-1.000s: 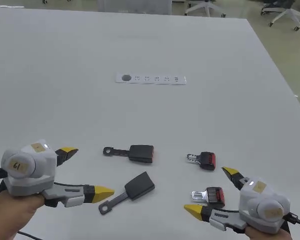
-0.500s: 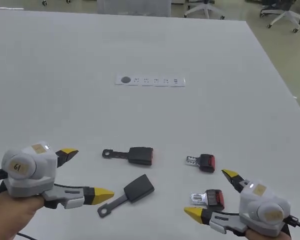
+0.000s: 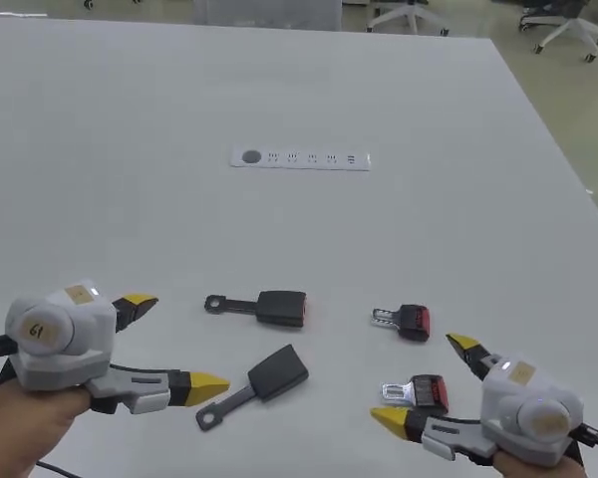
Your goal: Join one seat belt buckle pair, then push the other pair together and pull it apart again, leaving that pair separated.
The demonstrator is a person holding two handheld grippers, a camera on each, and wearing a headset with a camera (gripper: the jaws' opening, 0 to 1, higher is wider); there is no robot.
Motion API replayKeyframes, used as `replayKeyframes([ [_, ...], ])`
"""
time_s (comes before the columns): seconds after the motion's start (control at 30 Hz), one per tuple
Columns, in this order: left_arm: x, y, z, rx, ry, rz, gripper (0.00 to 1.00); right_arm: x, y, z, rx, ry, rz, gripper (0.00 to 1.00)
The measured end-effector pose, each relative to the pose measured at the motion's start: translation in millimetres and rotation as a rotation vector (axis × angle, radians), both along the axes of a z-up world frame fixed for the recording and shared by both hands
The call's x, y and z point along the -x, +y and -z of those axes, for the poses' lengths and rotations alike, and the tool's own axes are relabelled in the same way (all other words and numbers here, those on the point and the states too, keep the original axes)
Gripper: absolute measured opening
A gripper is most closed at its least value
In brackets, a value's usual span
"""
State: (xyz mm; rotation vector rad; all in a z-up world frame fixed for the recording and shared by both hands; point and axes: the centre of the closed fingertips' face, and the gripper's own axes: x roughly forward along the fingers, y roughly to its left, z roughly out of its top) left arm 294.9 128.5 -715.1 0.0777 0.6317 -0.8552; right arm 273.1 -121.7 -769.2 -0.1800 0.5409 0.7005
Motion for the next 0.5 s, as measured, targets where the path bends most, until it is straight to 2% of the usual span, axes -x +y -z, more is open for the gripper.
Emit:
replayKeyframes([
  [0.5, 1.8, -1.2, 1.8, 0.002, 0.004, 0.002, 1.0, 3.7, 2.6, 1.0, -0.004, 0.005, -0.002, 0.94],
])
